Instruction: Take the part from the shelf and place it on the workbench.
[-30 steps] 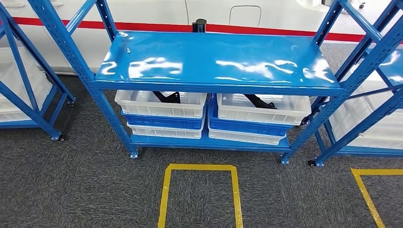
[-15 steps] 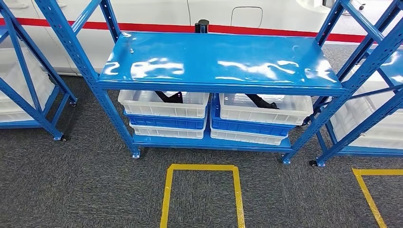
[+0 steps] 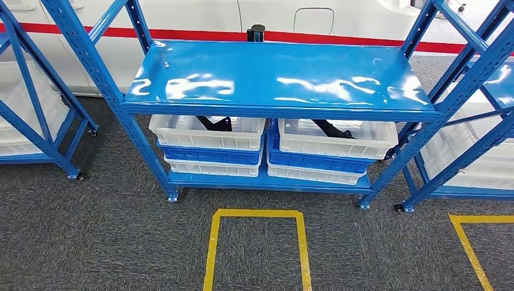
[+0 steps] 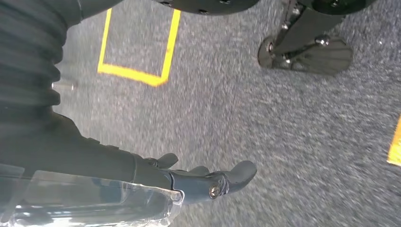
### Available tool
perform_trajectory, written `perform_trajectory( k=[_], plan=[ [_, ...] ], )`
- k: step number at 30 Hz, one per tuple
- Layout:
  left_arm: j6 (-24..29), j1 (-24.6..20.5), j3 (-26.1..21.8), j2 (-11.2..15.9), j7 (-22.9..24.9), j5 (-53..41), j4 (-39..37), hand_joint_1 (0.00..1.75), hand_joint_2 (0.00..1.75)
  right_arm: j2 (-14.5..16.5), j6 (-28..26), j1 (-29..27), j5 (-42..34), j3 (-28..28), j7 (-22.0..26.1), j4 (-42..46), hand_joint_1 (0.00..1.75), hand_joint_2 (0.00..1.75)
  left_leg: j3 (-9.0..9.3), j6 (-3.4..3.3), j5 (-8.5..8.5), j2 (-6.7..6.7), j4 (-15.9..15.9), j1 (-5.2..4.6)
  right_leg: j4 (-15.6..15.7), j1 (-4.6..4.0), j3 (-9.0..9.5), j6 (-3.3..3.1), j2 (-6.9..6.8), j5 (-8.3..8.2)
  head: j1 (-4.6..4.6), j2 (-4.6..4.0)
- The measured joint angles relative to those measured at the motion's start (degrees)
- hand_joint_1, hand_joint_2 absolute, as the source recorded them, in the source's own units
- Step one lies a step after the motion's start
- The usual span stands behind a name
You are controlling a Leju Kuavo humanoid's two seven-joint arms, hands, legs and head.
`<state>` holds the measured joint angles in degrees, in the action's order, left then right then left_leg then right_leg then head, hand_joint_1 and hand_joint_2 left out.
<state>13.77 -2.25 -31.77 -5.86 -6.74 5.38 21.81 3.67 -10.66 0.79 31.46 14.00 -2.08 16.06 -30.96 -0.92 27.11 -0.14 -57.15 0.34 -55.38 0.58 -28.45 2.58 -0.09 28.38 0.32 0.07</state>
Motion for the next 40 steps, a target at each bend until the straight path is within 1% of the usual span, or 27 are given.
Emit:
perform_trajectory(
  k=[1,4,5,16,22,28,40],
  plan=[
    [-0.58,0.47,1.27,0.23,0.28,-0.24,0.0,0.0,1.31,-0.16,0.47,-0.41,-1.4,-0.54,0.06,0.23,0.0,1.75,-0.01,0.0,0.0,0.0,0.0,0.0,0.0,0.0,0.0,0.0,0.0,0.0,0.0,0.0],
    [-2.37,1.88,5.31,0.98,1.11,-0.95,0.0,0.0,0.0,-0.65,1.88,-1.63,-5.55,-2.26,0.3,1.03,0.0,0.44,-0.01,0.0,0.0,0.0,0.0,0.0,0.0,0.0,-0.01,0.0,0.0,0.0,0.01,0.0],
    [-2.95,2.33,6.62,1.2,1.38,-1.13,0.0,0.0,0.0,-0.79,2.32,-2.02,-6.82,-2.81,0.4,1.28,0.0,0.0,-0.01,0.0,0.0,0.0,0.0,-0.01,0.0,0.0,-0.01,0.0,0.0,0.0,0.0,0.0],
    [-9.55,7.26,20.77,3.56,4.69,-3.65,0.1,0.0,0.0,-2.38,7.41,-6.26,-22.03,-8.73,1.3,3.77,0.0,0.0,-0.04,0.0,0.01,0.0,0.0,0.0,0.01,0.0,-0.05,0.01,0.0,0.03,-0.01,0.0],
    [-12.79,9.22,26.71,4.53,6.34,-4.9,0.22,0.0,0.0,-3.05,9.94,-7.94,-29.57,-11.19,1.81,4.8,0.0,0.0,-0.05,0.0,0.01,0.0,0.01,0.0,0.01,0.0,-0.05,0.12,0.0,0.1,0.0,0.0],
    [-13.65,9.76,29.09,4.99,6.66,-5.24,0.24,0.0,0.0,-3.36,10.57,-8.43,-31.33,-12.18,1.91,5.26,0.0,0.0,-0.05,0.0,0.01,0.0,0.01,0.0,0.01,0.0,-0.04,0.12,0.0,0.09,0.0,0.0],
    [-13.68,9.98,30.29,5.26,6.66,-5.29,0.26,0.0,0.0,-3.54,10.64,-8.58,-31.44,-12.64,1.91,5.48,0.0,0.0,-0.05,0.0,0.01,0.0,0.01,0.0,0.01,0.0,-0.04,0.12,0.0,0.09,0.01,0.0]
  ],
)
